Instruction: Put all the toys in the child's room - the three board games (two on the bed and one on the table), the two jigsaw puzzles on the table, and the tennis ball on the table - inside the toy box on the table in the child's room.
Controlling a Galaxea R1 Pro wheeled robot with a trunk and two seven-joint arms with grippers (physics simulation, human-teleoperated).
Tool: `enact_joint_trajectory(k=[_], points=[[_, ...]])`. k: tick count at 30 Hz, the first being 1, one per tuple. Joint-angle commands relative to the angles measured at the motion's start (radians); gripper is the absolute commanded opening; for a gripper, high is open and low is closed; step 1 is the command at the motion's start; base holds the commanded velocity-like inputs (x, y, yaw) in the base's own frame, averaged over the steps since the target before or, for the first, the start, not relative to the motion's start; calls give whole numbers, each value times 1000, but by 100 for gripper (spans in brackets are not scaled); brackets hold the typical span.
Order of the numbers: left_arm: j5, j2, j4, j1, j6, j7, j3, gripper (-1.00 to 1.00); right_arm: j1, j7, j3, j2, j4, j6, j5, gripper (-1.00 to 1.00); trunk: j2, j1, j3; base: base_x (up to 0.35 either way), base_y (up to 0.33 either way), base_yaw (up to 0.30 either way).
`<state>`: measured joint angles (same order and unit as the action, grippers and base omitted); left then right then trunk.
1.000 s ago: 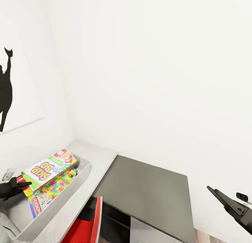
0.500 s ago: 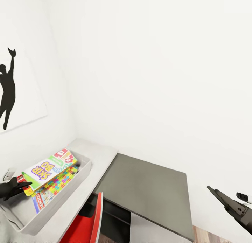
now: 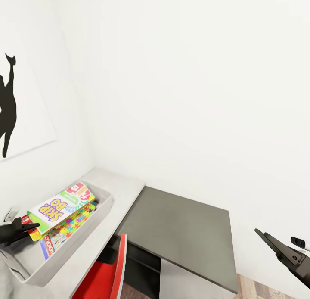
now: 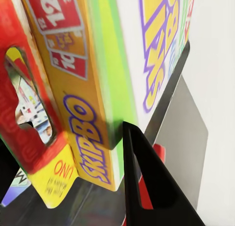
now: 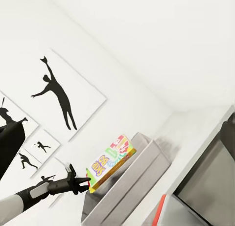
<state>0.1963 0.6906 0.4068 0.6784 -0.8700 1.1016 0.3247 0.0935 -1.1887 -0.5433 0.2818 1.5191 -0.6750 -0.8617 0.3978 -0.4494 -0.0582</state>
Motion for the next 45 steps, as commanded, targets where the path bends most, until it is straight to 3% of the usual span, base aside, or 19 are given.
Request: enact_joint_trajectory(k=[1, 45], points=[[2, 0, 0, 1, -6, 2, 3, -100, 0, 1, 0, 0, 0, -8, -7, 100, 2, -1, -4, 0, 0, 0], [2, 0, 0, 1, -7, 1, 7, -100, 0, 1, 0, 0, 0, -8, -7, 100, 2, -1, -66, 0, 0, 0]])
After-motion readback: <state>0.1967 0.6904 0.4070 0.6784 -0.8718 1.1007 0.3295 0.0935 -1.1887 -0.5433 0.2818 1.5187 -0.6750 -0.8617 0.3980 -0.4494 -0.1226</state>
